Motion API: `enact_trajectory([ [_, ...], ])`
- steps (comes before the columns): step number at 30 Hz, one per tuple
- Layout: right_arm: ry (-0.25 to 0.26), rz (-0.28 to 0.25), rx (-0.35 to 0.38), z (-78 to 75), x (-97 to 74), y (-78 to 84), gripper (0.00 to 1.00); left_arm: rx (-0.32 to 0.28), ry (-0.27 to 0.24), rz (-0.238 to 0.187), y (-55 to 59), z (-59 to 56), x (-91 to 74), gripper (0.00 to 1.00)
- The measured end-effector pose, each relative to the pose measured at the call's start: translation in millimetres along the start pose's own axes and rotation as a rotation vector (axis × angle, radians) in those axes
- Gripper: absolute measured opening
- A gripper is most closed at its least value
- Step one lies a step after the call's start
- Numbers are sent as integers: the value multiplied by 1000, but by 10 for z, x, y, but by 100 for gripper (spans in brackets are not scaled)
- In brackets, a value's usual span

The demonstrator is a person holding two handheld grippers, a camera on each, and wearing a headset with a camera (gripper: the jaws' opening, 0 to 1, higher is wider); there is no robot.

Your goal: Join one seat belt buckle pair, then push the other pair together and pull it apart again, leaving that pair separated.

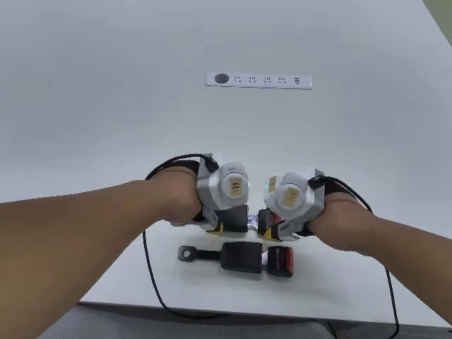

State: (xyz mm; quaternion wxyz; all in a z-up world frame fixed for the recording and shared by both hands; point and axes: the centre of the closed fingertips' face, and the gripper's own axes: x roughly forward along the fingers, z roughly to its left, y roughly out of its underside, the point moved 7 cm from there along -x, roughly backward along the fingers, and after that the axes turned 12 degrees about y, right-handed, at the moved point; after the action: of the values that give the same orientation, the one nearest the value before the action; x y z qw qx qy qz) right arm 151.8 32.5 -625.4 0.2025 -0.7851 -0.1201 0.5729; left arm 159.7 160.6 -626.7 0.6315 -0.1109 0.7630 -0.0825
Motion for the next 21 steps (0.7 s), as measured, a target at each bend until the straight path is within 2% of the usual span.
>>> enact_trajectory([
  [1,4,-17,12,-1,5,19,33,3,0,3,-1,5,9,32],
  [6,16,-15,23,16,-2,81,33,3,0,13,-7,20,15,32],
  [16,46,12,82,-18,-175,454,34,-21,-9,10,11,29,32,32],
  [21,56,39,72,-28,-290,639,34,-31,-15,4,4,13,23,32],
])
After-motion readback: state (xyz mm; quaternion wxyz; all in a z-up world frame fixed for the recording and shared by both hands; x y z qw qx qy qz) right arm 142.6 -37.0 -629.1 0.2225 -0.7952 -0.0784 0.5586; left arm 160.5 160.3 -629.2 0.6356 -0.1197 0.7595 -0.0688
